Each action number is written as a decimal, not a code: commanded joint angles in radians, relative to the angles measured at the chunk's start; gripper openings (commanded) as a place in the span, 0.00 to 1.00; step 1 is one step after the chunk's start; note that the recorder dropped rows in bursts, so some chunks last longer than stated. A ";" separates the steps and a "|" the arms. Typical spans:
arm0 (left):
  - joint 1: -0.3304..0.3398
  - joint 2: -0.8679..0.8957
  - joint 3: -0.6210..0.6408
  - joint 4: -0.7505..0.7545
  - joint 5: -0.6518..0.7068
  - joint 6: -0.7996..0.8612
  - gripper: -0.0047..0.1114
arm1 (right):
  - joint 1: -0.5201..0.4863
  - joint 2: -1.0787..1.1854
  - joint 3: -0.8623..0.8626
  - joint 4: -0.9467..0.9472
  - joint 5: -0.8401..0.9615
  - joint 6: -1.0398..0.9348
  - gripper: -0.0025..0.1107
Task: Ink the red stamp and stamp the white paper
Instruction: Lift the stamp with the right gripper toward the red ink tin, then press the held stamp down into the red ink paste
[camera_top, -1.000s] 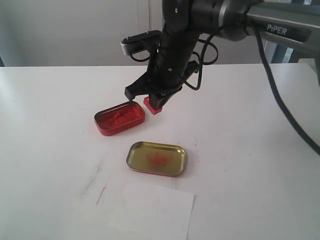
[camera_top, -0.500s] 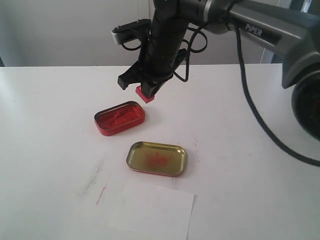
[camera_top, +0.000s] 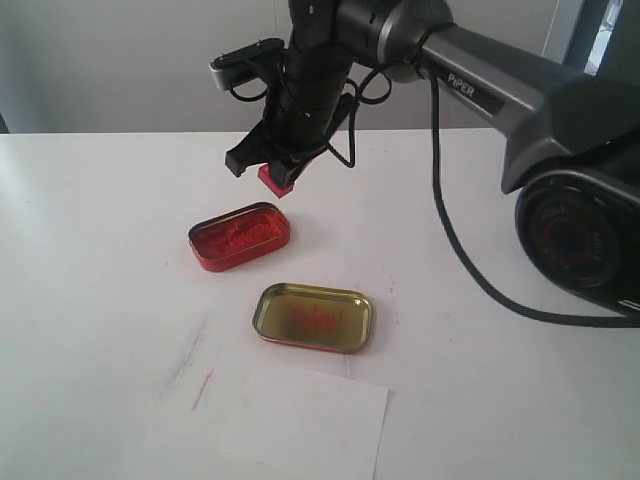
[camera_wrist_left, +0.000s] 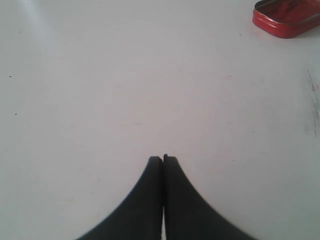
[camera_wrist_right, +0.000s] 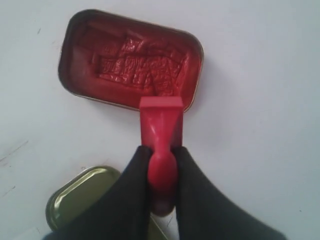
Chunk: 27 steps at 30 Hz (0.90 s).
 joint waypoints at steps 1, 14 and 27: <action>0.002 -0.005 0.008 -0.002 0.009 -0.004 0.04 | 0.000 0.027 -0.037 -0.002 0.000 -0.022 0.02; 0.002 -0.005 0.008 -0.002 0.009 -0.004 0.04 | 0.008 0.075 -0.042 0.023 -0.111 -0.313 0.02; 0.002 -0.005 0.008 -0.002 0.009 -0.004 0.04 | 0.028 0.117 -0.042 0.024 -0.153 -0.608 0.02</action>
